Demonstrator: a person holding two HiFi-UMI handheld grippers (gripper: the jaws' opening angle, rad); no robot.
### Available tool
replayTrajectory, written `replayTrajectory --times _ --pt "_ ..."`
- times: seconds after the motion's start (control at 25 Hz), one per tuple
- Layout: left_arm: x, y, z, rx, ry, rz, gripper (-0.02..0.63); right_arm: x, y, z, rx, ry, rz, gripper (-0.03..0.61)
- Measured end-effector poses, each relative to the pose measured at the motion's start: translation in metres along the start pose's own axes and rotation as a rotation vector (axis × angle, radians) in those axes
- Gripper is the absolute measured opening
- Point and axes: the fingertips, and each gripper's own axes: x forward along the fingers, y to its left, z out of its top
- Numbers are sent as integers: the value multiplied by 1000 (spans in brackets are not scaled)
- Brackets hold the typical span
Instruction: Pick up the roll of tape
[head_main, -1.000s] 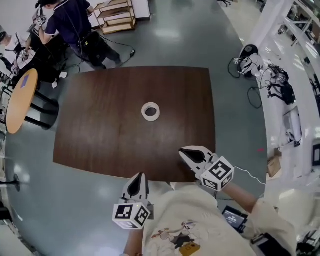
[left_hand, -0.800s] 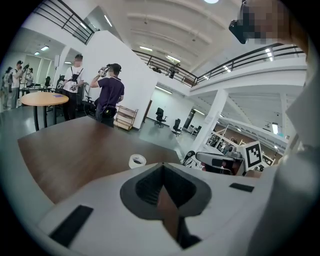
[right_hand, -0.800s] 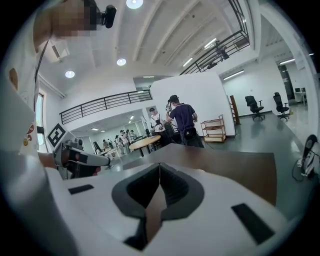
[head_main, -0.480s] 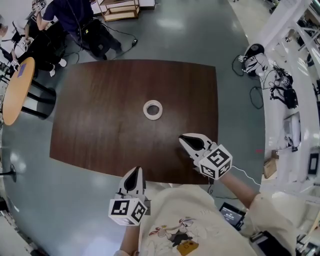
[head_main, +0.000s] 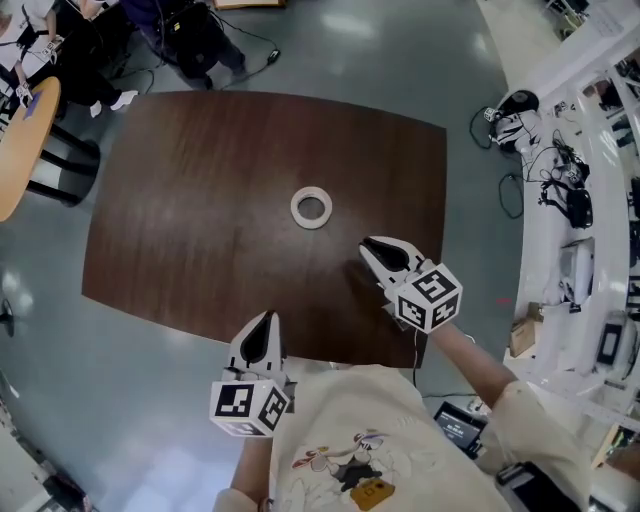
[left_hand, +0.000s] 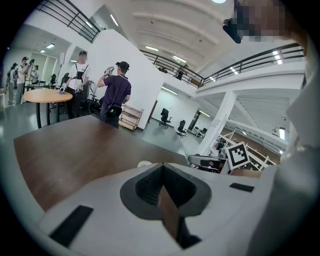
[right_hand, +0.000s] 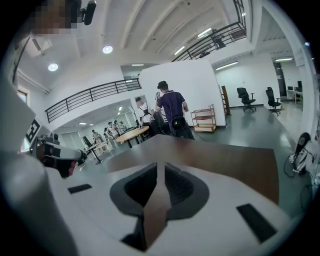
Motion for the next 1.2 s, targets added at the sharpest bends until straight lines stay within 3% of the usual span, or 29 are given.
replayTrajectory --times 0.52,0.8,1.0,1.2 --pt "44 54 -5 -41 30 38 6 88 -50 -24 -1 100 -35 83" --pt "97 90 -11 -87 50 41 6 150 -86 -43 9 171 -82 106" --pt "126 99 -12 -117 50 28 6 180 -107 -62 42 222 -116 115" --pt "121 99 -13 -116 69 35 6 183 -112 -72 52 265 -161 127"
